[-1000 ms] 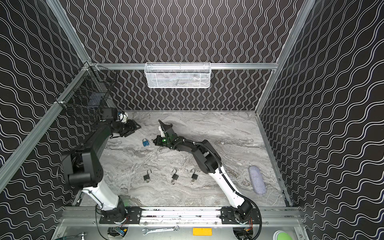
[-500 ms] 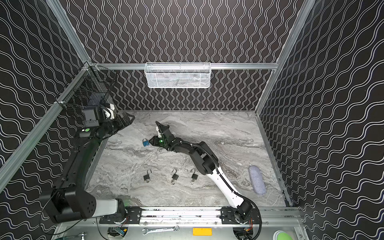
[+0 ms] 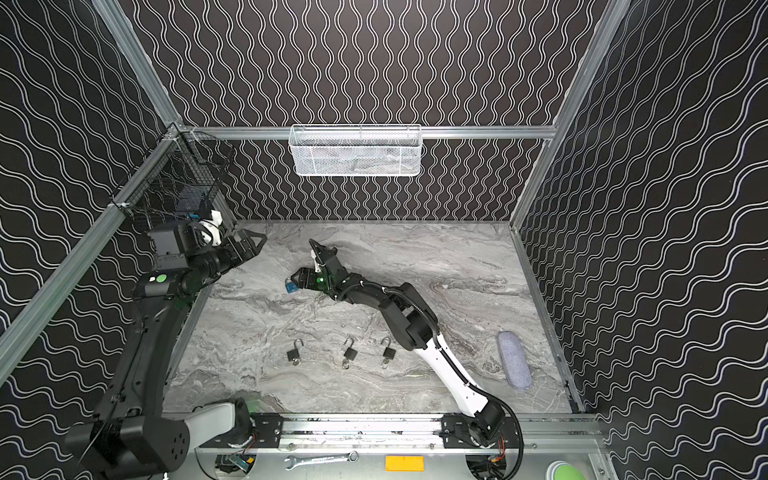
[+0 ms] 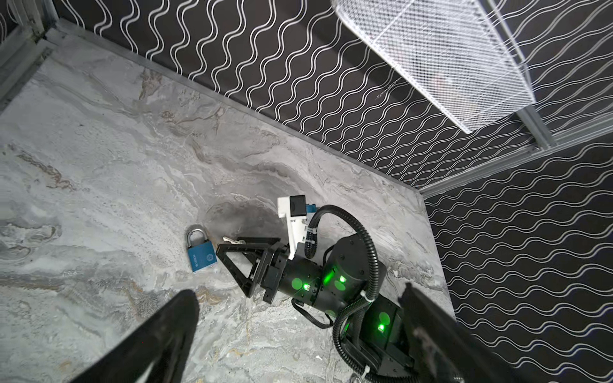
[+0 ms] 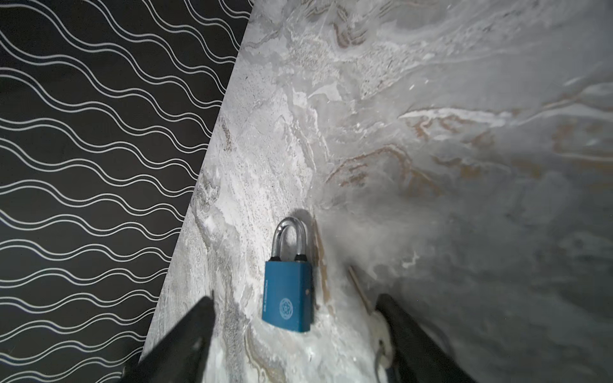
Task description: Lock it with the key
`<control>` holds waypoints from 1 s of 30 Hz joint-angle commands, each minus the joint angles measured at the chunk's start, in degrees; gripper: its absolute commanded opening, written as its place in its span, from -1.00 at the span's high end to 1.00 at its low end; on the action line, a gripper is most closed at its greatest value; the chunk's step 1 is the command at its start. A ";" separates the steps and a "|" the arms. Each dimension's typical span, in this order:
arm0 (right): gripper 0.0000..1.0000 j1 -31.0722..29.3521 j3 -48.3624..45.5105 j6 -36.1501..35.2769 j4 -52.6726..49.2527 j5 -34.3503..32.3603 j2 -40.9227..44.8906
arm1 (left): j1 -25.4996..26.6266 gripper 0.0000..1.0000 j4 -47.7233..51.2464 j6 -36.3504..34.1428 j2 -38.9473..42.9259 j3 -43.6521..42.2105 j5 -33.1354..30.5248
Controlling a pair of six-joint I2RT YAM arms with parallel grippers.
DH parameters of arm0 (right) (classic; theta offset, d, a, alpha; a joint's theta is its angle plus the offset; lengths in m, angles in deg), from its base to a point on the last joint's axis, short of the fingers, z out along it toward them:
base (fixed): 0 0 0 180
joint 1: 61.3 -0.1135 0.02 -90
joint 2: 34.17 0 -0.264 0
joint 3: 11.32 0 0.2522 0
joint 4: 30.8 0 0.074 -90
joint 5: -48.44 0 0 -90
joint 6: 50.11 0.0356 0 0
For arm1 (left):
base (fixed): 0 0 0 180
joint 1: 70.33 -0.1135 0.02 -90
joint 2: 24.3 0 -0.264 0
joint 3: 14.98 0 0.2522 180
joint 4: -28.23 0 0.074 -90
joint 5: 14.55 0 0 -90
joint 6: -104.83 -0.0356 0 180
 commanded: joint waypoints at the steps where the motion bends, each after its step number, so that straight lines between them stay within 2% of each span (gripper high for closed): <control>1: -0.76 -0.67 1.35 -0.87 -12.23 -4.93 -1.03 | -0.02 -0.97 0.47 0.54 0.98 0.31 -1.53; 6: -0.75 -2.10 12.04 -4.17 -22.56 -7.55 -5.97 | 0.03 -0.97 0.21 2.20 3.63 -1.63 -1.51; 13: -0.71 -3.42 15.51 -9.31 -29.24 -16.20 -6.81 | -0.03 -0.97 1.40 2.34 5.61 -2.10 -1.77; 17: -0.65 -3.62 15.91 -13.68 -29.31 -14.32 -6.96 | -0.03 -0.97 2.60 1.69 5.52 -1.48 -1.97; 23: -0.61 -4.61 12.31 -19.22 -24.15 -10.98 -4.40 | -0.03 -0.97 1.99 2.03 6.14 -2.87 -1.88; 26: -0.60 -5.05 12.06 -21.67 -23.33 -11.18 -3.44 | -0.09 -0.97 2.02 1.83 6.15 -3.19 -1.39; 30: -0.61 -4.91 11.32 -21.20 -21.18 -10.39 -2.67 | -0.12 -0.97 2.17 1.47 6.05 -3.69 -1.60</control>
